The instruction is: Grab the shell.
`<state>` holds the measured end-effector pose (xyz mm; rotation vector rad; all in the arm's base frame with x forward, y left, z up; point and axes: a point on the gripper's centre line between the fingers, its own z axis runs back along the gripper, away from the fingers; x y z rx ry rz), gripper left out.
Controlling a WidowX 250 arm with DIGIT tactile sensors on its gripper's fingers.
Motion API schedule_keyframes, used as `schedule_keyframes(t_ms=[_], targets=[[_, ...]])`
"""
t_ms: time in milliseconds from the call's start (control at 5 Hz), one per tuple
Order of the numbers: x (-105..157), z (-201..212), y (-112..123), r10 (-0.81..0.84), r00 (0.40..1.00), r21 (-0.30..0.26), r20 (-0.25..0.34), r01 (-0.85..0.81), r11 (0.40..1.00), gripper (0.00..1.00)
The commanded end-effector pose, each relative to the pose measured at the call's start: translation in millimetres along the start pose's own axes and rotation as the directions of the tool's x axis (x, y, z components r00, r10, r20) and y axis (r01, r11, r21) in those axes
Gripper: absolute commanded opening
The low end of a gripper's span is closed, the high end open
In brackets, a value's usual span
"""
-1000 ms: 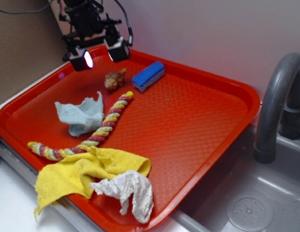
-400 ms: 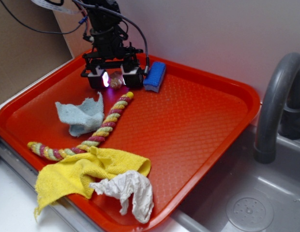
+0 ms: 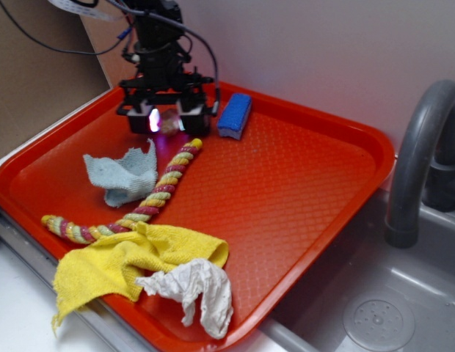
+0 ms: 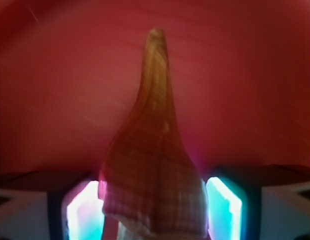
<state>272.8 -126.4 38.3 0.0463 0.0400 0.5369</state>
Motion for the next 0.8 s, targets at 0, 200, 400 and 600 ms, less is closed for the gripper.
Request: schedule_keyframes(t_ms=[0, 200, 400, 600], targets=[[-47, 94, 89, 0.101, 0.992, -0.084, 0.074, -0.095, 0.992, 0.0], [-63, 121, 111, -0.139, 0.982, -0.145, 0.129, 0.158, 0.977, 0.0], [-83, 148, 117, -0.162, 0.96, -0.168, 0.227, 0.202, 0.965, 0.0], [-83, 152, 125, -0.113, 0.97, -0.169, 0.214, 0.151, 0.974, 0.0]])
